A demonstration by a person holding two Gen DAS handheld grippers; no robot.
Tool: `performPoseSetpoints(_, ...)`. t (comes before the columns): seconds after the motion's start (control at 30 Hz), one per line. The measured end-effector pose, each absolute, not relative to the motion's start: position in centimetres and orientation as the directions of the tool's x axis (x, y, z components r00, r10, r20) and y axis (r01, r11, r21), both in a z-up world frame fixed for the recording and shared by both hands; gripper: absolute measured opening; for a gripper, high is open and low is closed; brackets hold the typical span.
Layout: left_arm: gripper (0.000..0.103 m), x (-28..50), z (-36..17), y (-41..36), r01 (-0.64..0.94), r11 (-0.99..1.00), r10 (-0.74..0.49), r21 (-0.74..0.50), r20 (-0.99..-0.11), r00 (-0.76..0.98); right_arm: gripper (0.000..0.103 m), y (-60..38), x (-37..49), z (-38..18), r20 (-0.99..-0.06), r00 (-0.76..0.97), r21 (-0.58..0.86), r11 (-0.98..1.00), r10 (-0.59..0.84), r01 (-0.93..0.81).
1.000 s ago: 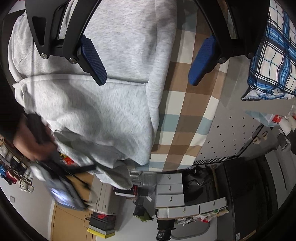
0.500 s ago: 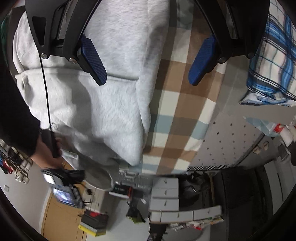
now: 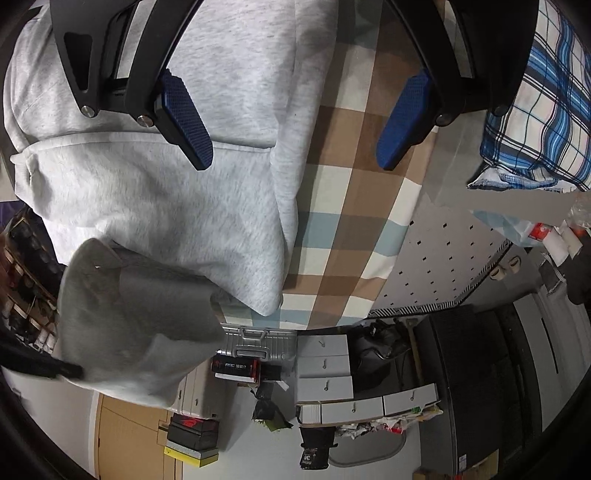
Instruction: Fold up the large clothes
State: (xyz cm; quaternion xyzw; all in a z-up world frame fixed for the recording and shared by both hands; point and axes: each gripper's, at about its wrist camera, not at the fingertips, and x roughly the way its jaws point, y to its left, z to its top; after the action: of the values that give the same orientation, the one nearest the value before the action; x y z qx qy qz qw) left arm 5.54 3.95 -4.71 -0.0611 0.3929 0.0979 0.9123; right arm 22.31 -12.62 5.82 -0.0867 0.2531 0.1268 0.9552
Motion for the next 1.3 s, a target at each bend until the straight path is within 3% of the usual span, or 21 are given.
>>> performPoseSetpoints(0.13, 0.087, 6.1, -5.0, 3.1, -0.208, 0.976, 0.1, -0.06, -0.728, 0.678, 0.004, -15.0, 17.8, 2.9, -0.533, 0.8, 0.066, 0.956, 0.277, -0.287)
performPoseSetpoints(0.37, 0.087, 7.0, -4.8, 1.0, -0.169, 0.981, 0.053, -0.092, -0.716, 0.696, 0.005, -18.1, 13.7, -3.2, -0.501, 0.794, 0.341, 0.922, 0.346, -0.187)
performPoseSetpoints(0.47, 0.087, 7.3, -4.8, 1.0, -0.143, 0.973, -0.03, -0.181, -0.713, 0.701, 0.005, -19.6, 12.6, -5.1, -0.499, 0.781, 0.443, 0.885, 0.375, -0.141)
performPoseSetpoints(0.6, 0.087, 8.0, -3.5, 1.4, -0.079, 0.942, -0.179, -0.326, -0.687, 0.705, 0.005, -20.8, 13.0, -4.9, -0.514, 0.767, 0.469, 0.874, 0.385, -0.125)
performPoseSetpoints(0.73, 0.087, 10.0, -0.8, 1.4, -0.065, 0.919, -0.215, -0.388, -0.635, 0.742, 0.005, -20.8, 12.8, -5.0, -0.537, 0.748, 0.436, 0.887, 0.39, -0.149)
performPoseSetpoints(0.83, 0.087, 13.9, -0.2, -0.4, -0.012, 0.953, -0.209, -0.303, -0.687, 0.696, 0.005, -20.4, 12.8, -5.4, -0.558, 0.737, 0.411, 0.898, 0.382, -0.155)
performPoseSetpoints(1.07, 0.087, 20.7, -0.9, -5.0, 0.015, 0.998, -0.055, -0.056, -0.83, 0.555, 0.005, -20.9, 12.8, -6.0, -0.562, 0.716, 0.437, 0.884, 0.414, -0.168)
performPoseSetpoints(1.13, 0.079, 21.5, -0.7, -5.5, 0.028, 0.998, -0.065, -0.059, -0.83, 0.553, 0.005, -20.7, 12.9, -6.1, -0.572, 0.71, 0.421, 0.89, 0.41, -0.175)
performPoseSetpoints(1.17, 0.057, 21.7, -0.5, -5.6, 0.045, 0.996, -0.087, -0.074, -0.833, 0.547, 0.005, -20.7, 12.8, -6.2, -0.574, 0.708, 0.419, 0.89, 0.412, -0.178)
performPoseSetpoints(1.2, 0.027, 21.7, -0.4, -5.7, 0.064, 0.994, -0.107, -0.087, -0.839, 0.533, 0.006, -20.8, 12.9, -6.3, -0.575, 0.704, 0.424, 0.888, 0.418, -0.181)
performPoseSetpoints(1.3, 0.005, 22.0, -0.4, -6.2, 0.107, 0.985, -0.168, -0.133, -0.865, 0.472, 0.005, -21.0, 13.1, -6.5, -0.585, 0.693, 0.435, 0.884, 0.421, -0.17)
